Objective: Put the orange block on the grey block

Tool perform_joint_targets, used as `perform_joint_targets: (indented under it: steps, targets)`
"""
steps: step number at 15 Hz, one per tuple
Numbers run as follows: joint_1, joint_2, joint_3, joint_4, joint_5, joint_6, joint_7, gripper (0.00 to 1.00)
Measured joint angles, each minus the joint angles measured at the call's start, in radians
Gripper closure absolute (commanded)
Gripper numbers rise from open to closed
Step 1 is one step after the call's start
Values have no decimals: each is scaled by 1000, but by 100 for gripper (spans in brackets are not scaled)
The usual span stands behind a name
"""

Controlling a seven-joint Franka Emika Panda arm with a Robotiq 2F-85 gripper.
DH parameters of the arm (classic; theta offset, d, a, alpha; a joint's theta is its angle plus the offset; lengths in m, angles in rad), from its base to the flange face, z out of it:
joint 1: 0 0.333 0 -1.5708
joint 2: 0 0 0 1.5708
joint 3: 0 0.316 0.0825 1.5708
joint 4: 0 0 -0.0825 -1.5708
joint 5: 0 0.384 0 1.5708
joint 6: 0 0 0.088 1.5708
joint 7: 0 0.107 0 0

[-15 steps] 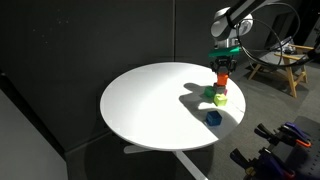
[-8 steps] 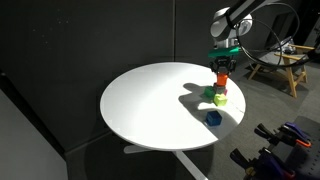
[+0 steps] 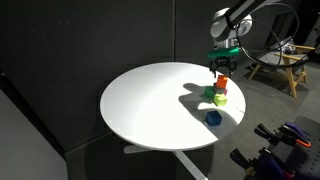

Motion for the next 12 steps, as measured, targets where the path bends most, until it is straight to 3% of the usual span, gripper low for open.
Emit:
perform_joint_targets:
  steps: [7, 12]
  targets:
    - [10, -13, 5, 1, 0, 0, -16, 0]
    - [32, -89, 26, -11, 0, -14, -66, 0]
